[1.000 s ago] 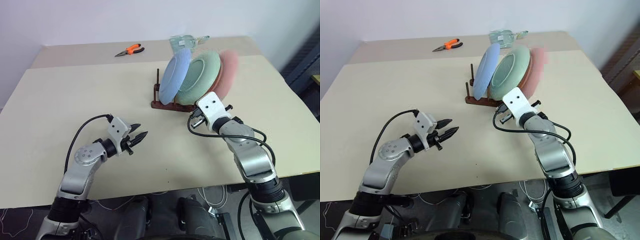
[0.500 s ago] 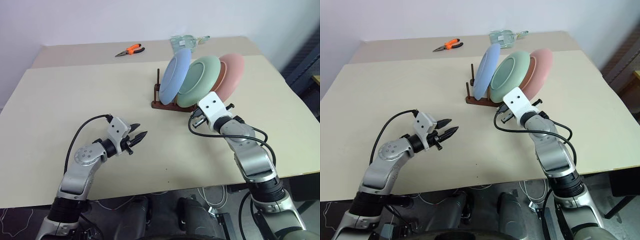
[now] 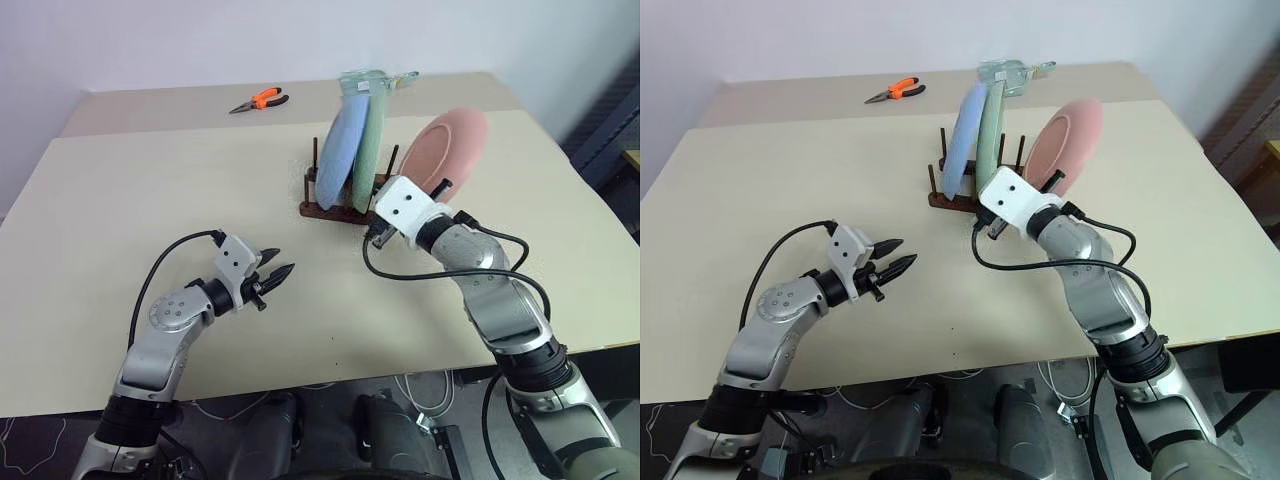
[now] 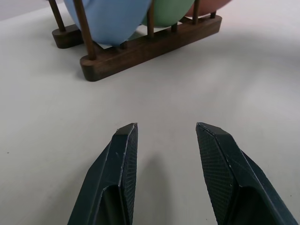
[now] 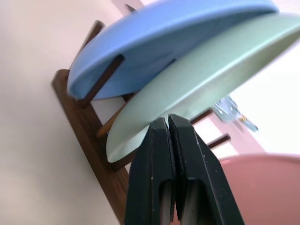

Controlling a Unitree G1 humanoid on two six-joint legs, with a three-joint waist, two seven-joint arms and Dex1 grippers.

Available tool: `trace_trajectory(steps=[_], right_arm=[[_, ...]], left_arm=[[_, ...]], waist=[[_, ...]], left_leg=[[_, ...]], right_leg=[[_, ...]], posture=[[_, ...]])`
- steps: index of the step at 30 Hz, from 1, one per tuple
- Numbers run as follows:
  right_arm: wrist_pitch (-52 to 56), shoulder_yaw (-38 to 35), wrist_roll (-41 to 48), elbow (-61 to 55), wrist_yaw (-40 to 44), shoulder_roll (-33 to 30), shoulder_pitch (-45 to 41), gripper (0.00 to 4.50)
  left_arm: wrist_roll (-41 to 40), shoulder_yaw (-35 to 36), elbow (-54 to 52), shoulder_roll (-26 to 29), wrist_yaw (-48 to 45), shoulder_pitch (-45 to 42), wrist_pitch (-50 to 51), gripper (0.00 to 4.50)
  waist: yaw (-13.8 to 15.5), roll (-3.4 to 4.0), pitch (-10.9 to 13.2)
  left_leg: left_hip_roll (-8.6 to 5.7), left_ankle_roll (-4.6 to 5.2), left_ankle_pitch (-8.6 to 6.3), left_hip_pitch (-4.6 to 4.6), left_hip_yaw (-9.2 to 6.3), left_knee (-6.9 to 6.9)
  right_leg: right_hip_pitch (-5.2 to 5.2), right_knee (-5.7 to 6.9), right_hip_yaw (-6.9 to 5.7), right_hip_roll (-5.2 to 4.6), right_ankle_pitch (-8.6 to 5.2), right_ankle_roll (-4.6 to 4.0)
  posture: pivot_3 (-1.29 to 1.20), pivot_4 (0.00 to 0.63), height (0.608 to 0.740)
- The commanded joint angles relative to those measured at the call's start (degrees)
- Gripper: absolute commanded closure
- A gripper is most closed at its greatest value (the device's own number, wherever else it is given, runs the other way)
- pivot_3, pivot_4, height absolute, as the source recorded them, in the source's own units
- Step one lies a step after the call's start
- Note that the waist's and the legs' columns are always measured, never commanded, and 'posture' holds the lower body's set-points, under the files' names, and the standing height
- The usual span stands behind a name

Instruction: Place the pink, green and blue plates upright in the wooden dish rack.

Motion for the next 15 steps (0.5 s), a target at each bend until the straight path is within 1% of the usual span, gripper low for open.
trace_trajectory(steps=[1,7,15], right_arm=[[-2.38,-0.07,-1.23,-1.69,1.24,-0.52,-1.51,4.45],[-2.88,-1.25,-2.36,-0.71,2.00,-0.61,-1.36,4.45],[-3.72,-3.94,-2.13,-2.05,2.64,-2.46,0.80,4.45]], left_arm=[[-0.21,0.13,-2.04,0.03,0.06,0.09,-0.65,2.50],[-0.12,0.03,-1.87,-0.06,0.35,-0.09,-0.66,2.50],[-0.11,-0.09,-1.48,-0.18,0.34,-0.36,-0.77,2.50]], waist=[[0.02,0.00,0.00],[0.02,0.00,0.00],[0.08,0.00,0.00]], left_leg=[[0.00,0.00,0.00,0.00,0.00,0.00],[0.00,-0.01,0.00,0.00,0.00,0.00],[0.00,-0.01,-0.01,0.00,0.00,0.00]], right_leg=[[0.00,0.00,0.00,0.00,0.00,0.00],[0.00,0.00,0.00,0.00,0.00,0.00],[0.00,0.00,0.00,-0.01,0.00,-0.01]], posture=[[0.00,0.150,0.719],[0.00,0.150,0.719],[0.00,0.150,0.719]])
